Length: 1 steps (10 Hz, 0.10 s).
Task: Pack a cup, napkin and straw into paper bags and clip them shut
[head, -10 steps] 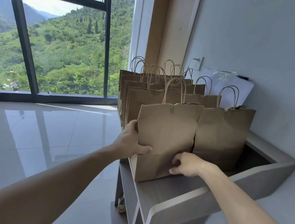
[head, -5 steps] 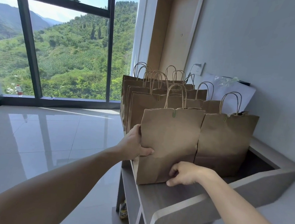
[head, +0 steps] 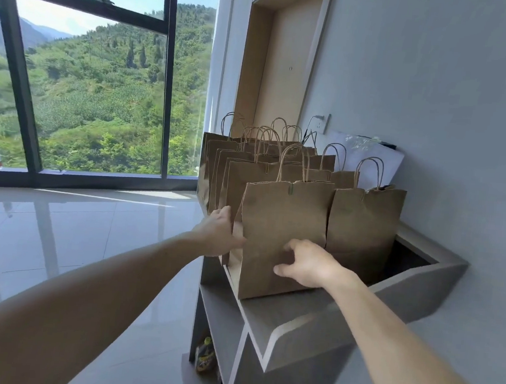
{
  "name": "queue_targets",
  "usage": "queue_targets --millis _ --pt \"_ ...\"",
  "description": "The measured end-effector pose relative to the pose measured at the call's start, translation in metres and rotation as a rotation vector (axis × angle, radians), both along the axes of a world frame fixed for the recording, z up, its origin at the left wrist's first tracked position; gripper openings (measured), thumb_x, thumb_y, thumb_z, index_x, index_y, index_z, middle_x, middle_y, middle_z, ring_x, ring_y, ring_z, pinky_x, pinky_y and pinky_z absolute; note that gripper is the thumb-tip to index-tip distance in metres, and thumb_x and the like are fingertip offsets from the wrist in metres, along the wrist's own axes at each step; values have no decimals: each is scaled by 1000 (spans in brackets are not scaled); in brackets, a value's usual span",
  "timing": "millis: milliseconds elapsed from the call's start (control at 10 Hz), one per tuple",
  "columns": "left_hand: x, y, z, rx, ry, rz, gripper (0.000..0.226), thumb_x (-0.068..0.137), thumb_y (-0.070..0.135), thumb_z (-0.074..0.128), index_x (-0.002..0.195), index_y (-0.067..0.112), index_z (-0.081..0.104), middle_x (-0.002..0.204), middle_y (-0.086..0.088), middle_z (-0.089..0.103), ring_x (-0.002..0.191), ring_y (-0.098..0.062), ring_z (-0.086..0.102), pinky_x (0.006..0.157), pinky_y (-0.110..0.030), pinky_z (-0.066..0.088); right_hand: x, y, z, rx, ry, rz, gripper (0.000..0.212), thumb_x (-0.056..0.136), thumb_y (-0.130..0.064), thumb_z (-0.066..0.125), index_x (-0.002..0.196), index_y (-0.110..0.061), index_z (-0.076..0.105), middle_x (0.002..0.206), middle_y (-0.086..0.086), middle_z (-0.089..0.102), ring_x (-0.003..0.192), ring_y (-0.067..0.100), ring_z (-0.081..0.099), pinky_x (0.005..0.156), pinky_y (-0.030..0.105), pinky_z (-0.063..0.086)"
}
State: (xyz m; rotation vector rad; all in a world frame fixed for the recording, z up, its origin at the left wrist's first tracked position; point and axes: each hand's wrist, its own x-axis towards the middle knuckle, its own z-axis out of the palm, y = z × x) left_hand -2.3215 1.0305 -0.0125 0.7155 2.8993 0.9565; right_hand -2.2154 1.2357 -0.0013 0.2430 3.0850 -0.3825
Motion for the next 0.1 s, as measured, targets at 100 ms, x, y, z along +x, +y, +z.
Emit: queue_targets --millis 100 --pt "19 -20 -1 -140 42 -7 70 83 47 67 138 13 39 142 -10 45 128 -30 43 95 -38 41 18 -30 6 2 29 -31 74 86 -54 64 148 -22 37 147 5 39 133 27 41 107 42 40"
